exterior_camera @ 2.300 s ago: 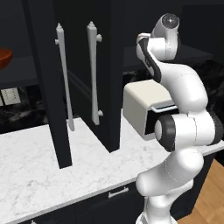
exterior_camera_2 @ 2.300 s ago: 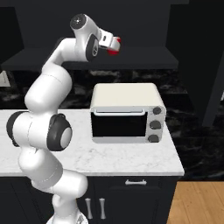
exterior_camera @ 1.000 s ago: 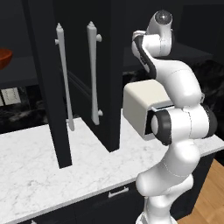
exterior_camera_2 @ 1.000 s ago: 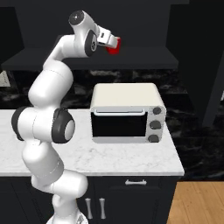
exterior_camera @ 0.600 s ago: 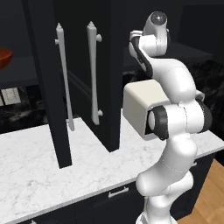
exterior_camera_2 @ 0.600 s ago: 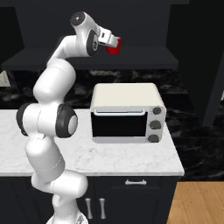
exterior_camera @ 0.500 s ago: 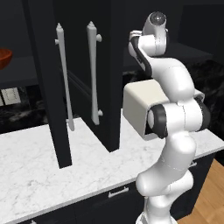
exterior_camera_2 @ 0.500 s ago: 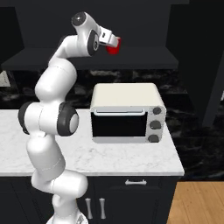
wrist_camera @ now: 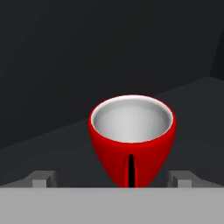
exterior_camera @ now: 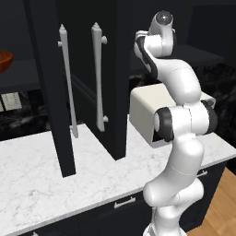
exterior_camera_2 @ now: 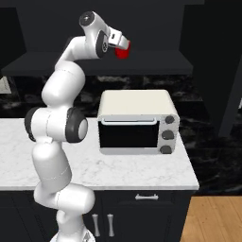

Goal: Gather all objects into one cabinet and sort the glasses and bowls to opposite sides.

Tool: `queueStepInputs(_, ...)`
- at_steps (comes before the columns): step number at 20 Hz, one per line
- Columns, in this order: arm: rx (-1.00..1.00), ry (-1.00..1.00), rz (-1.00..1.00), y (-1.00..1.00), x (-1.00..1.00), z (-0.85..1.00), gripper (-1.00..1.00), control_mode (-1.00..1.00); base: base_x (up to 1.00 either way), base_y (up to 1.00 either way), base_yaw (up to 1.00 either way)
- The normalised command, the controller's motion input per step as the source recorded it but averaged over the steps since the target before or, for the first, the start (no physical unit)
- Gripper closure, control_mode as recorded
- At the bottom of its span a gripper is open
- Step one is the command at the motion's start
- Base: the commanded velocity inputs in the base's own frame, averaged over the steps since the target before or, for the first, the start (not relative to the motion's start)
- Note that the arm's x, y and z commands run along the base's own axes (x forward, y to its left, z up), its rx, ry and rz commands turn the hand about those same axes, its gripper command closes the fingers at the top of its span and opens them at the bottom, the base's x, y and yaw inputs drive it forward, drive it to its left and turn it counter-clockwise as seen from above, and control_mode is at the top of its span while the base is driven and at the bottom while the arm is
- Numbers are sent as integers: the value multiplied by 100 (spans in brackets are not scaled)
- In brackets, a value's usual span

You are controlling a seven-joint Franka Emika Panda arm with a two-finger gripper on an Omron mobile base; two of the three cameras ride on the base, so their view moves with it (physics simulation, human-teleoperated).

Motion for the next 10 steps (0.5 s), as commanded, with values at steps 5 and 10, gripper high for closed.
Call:
queueStepInputs(5,0,0,0,-12,7,0,-100,-100,0,0,0)
queueStepInputs(10,0,0,0,-8,9,0,-100,-100,0,0,0)
